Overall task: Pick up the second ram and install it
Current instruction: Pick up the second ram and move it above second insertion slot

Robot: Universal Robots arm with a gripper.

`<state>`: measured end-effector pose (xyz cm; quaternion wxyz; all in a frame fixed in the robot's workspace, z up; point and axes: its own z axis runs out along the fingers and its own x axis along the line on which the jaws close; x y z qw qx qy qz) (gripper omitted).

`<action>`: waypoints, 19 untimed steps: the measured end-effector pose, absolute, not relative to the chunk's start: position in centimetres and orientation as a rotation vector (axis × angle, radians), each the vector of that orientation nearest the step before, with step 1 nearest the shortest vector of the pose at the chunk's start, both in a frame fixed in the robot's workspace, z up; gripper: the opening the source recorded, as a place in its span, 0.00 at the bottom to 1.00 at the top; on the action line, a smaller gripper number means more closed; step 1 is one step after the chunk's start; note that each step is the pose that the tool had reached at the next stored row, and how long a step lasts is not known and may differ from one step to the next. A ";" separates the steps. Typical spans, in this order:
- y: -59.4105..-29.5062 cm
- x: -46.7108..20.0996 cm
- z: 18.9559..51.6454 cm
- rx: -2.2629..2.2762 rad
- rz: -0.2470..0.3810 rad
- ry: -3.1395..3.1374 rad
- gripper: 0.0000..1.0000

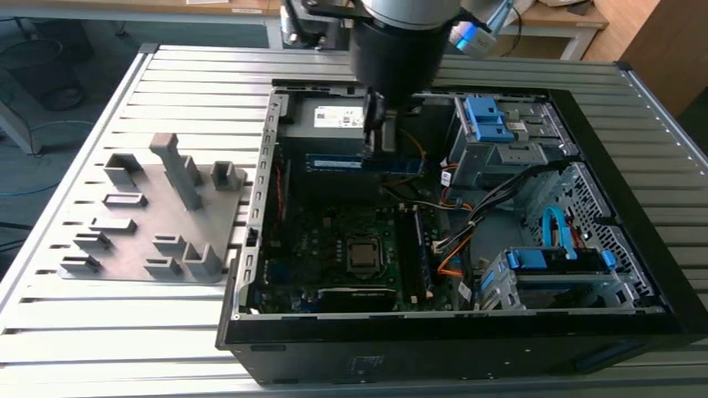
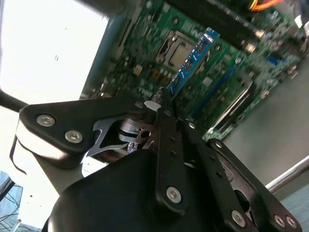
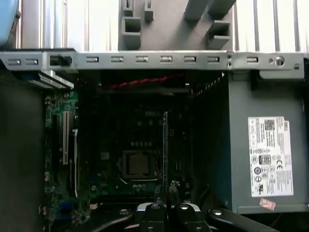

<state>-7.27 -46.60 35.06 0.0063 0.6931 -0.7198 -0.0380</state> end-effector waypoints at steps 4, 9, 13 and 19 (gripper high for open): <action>-46.6 -5.5 34.5 2.168 -0.120 -2.251 0.14; -46.6 -3.5 33.8 2.167 -0.122 -2.251 0.14; -46.6 -1.8 33.4 2.166 -0.124 -2.250 0.14; -46.5 0.1 32.5 2.165 -0.126 -2.248 0.14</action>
